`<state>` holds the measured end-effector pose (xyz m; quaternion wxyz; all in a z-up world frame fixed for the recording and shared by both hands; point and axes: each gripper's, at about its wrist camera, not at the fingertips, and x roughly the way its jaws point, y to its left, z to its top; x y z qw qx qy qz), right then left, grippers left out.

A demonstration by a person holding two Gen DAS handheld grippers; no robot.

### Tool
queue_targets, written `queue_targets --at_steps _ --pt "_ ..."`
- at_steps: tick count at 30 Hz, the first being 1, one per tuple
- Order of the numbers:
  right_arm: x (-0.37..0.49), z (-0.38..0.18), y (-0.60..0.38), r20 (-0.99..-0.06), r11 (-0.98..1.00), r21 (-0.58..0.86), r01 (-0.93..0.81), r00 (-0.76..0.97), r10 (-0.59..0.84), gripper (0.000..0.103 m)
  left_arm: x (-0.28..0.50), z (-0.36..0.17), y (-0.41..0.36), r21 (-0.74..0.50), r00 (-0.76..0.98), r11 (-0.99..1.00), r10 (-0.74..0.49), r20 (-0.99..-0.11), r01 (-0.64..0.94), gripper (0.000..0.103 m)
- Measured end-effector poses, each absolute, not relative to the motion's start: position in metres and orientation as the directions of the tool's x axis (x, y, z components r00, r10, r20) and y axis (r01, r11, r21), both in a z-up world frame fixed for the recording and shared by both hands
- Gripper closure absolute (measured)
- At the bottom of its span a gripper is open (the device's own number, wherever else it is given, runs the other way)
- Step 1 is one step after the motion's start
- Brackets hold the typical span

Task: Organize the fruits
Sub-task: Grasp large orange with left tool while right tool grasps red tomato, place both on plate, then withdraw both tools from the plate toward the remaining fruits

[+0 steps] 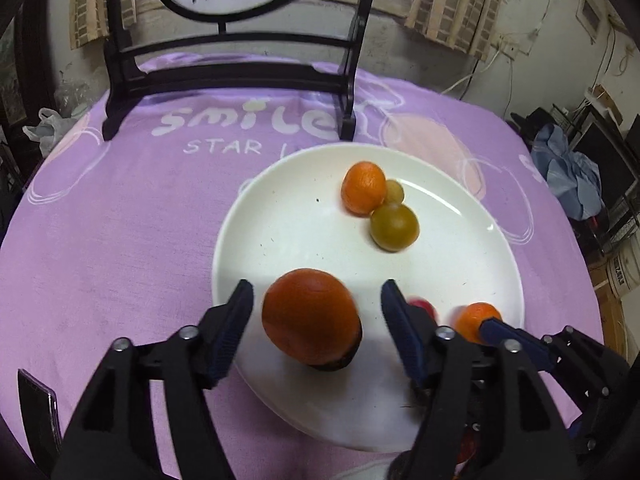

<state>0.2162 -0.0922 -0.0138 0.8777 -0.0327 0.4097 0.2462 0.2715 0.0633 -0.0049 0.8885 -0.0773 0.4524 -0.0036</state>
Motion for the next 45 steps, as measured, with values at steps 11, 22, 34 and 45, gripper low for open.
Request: queue_targets --at_steps 11,22,34,45 --pt "0.156 -0.008 -0.154 -0.724 0.902 0.17 -0.397 0.57 0.387 0.045 0.191 0.02 0.043 -0.089 0.654 0.996 -0.053 -0.755 -0.022 0.018" --pt "0.089 -0.03 -0.224 -0.746 0.939 0.161 -0.305 0.585 0.318 0.044 0.109 -0.006 0.022 -0.114 0.63 0.993 -0.094 -0.771 0.009 0.012" --pt "0.075 -0.068 -0.212 -0.817 0.952 0.052 -0.303 0.535 0.215 0.043 0.09 -0.041 0.014 -0.053 0.581 0.997 -0.08 -0.81 0.065 0.009" --pt "0.115 -0.066 -0.197 -0.839 0.948 -0.015 -0.317 0.519 0.161 0.043 0.092 -0.053 0.005 -0.077 0.535 0.991 -0.125 -0.835 0.112 0.009"
